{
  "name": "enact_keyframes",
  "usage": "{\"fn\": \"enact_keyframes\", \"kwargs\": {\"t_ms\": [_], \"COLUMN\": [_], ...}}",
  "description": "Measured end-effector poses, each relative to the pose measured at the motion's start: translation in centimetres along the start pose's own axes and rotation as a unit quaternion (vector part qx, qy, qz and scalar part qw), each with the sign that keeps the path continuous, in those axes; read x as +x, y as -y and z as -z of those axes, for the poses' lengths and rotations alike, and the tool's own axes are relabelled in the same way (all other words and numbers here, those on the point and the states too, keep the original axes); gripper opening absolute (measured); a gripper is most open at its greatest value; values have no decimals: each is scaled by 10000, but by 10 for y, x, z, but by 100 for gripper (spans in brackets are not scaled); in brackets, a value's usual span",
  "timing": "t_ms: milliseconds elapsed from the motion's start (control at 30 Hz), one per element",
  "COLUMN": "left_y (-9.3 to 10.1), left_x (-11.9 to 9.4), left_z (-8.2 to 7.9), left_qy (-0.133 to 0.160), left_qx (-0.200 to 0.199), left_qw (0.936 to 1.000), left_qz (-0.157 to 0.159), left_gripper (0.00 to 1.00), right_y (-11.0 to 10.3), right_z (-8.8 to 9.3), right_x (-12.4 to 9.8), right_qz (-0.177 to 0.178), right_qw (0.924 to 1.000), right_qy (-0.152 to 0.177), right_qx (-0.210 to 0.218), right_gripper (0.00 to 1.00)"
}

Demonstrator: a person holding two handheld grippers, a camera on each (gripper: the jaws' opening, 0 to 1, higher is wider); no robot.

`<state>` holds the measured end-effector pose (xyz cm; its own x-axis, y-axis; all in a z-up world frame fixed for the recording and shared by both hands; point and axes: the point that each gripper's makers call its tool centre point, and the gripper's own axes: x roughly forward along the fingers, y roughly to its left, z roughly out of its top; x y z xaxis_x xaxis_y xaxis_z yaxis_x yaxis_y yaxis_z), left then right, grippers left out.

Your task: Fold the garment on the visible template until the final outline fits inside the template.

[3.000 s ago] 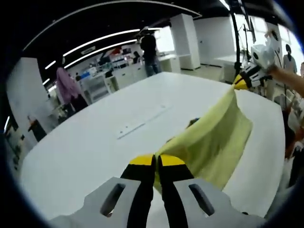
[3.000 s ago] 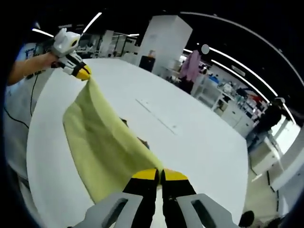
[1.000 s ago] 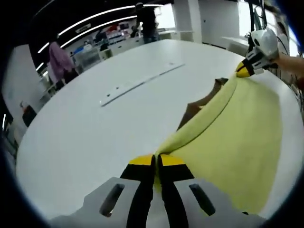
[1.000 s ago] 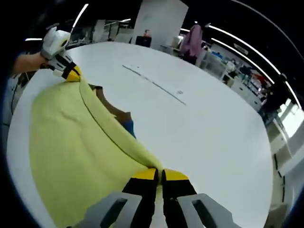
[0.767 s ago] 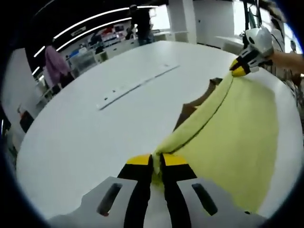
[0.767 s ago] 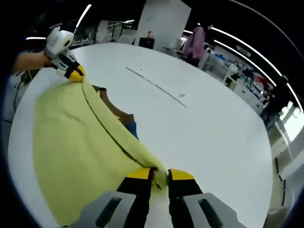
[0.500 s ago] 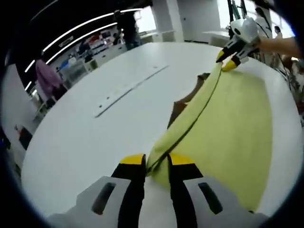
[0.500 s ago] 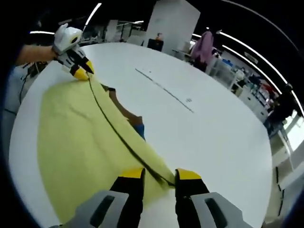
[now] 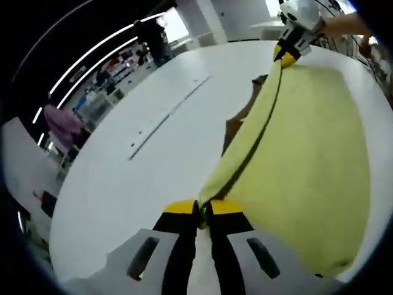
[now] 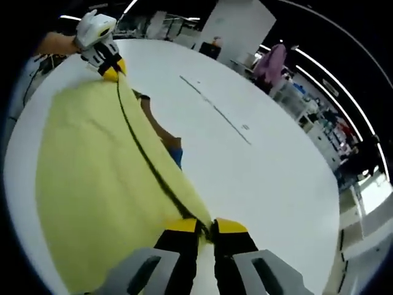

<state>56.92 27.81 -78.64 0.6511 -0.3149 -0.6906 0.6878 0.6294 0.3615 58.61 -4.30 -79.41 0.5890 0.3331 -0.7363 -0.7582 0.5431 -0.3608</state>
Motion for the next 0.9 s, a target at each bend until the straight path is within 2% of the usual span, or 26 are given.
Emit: {"fn": "enact_keyframes", "kwargs": {"t_ms": [67,133,267,333,367,400,433,467,500,633,800,900], "left_y": [-4,-9,-14,-13,-13,-15,-17,-18,-17,-16,-18,-19], "left_x": [1,1,7,10,12,13,13,12,12,10,4,-1], "left_z": [-6,-8,-2,0,3,5,8,8,7,6,6,2], "left_qy": [226,296,173,145,148,132,126,157,177,183,198,278], "left_qx": [-524,-1041,-1642,-2270,-2630,-2755,-2812,-2683,-2712,-2602,-2637,-2624], "left_qw": [9984,9941,9859,9734,9644,9608,9589,9626,9618,9649,9639,9642], "left_qz": [-8,-86,-262,-262,-249,-283,-350,-334,-329,-312,-321,-273], "left_gripper": [2,2,4,6,7,7,7,8,9,11,14,19], "right_y": [5,13,16,17,18,19,20,22,24,24,28,25], "right_z": [-8,-13,-9,-6,-6,-4,-2,0,2,2,6,3], "right_x": [-2,-3,3,7,8,9,10,11,11,12,11,6], "right_qz": [57,162,145,114,110,121,144,171,197,154,228,108], "right_qw": [9994,9970,9898,9836,9796,9740,9703,9696,9689,9659,9565,9524], "right_qy": [209,381,361,355,377,352,326,292,258,253,181,235], "right_qx": [280,654,1373,1765,1971,2235,2394,2424,2453,2573,2904,3037], "right_gripper": [0,0,0,0,1,3,5,7,8,10,23,31]}}
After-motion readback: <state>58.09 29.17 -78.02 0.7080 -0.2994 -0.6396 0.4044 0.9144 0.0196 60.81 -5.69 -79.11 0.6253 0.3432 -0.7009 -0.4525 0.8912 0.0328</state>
